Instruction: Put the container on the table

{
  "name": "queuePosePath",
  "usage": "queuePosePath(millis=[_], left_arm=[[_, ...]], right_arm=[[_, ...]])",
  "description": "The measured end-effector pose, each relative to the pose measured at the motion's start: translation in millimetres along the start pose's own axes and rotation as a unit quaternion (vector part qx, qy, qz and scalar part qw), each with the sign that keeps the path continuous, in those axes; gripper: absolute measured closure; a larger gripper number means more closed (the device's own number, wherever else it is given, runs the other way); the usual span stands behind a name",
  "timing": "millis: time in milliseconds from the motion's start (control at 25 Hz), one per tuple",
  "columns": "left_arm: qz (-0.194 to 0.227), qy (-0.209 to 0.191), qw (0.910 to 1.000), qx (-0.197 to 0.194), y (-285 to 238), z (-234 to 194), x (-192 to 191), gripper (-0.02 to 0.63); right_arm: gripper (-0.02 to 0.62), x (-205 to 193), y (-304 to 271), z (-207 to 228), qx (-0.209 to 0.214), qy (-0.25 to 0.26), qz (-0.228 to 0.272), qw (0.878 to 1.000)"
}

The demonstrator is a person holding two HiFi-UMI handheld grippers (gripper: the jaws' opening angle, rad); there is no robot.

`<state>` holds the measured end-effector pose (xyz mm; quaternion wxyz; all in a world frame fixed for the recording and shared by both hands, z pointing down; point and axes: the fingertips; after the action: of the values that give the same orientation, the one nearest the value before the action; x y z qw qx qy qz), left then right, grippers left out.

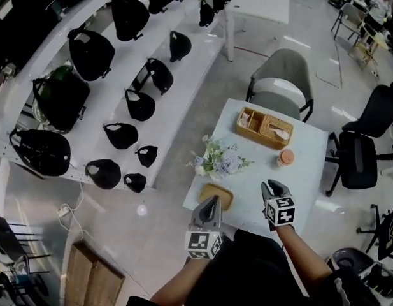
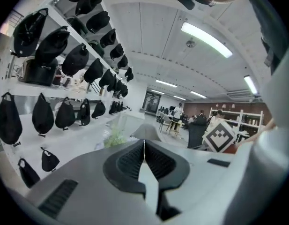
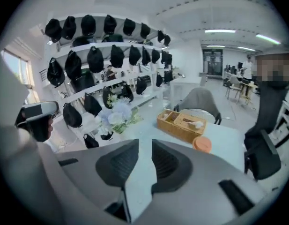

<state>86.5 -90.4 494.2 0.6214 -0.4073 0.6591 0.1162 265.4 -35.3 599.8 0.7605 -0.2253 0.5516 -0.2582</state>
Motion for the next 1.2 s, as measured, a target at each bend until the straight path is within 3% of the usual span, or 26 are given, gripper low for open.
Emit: queuePosePath(millis=[200, 320, 720, 920, 1200], left_arm=[[0.020, -0.003, 0.9951, -0.096, -26.5, 40.8, 42.9, 0.597], [0.015, -0.018, 0.9906, -0.135, -39.9, 58.7, 58.4, 0.597], [0.006, -0.042, 0.9784, -0.202, -52.8, 90.0, 88.2, 0.597], [0.009, -0.058, 0.9726, -0.225, -52.0, 101.4, 89.0, 0.597], [-0.002, -0.071, 0.9676, -0.242, -56.4, 108.5, 82.0, 0.597]], right_arm=[[0.544, 12.2, 68.0, 30.3, -0.091, -0.070, 0.068, 0.991], [0.549, 19.6, 107.1, 37.7, -0.136, -0.088, 0.103, 0.981], [0.595, 23.7, 209.0, 29.6, -0.241, -0.129, 0.174, 0.946], [0.595, 23.4, 229.9, 28.0, -0.278, -0.094, 0.186, 0.938], [0.595, 20.0, 251.9, 25.4, -0.302, -0.102, 0.202, 0.926]])
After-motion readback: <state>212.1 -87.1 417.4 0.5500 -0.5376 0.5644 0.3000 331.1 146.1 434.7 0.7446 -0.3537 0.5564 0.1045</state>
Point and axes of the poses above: the fingertips, and each gripper's own axes: y backward along the fingers, z to its right, x out of its top, and after that the axes turned 11 degrees about x, right-handed
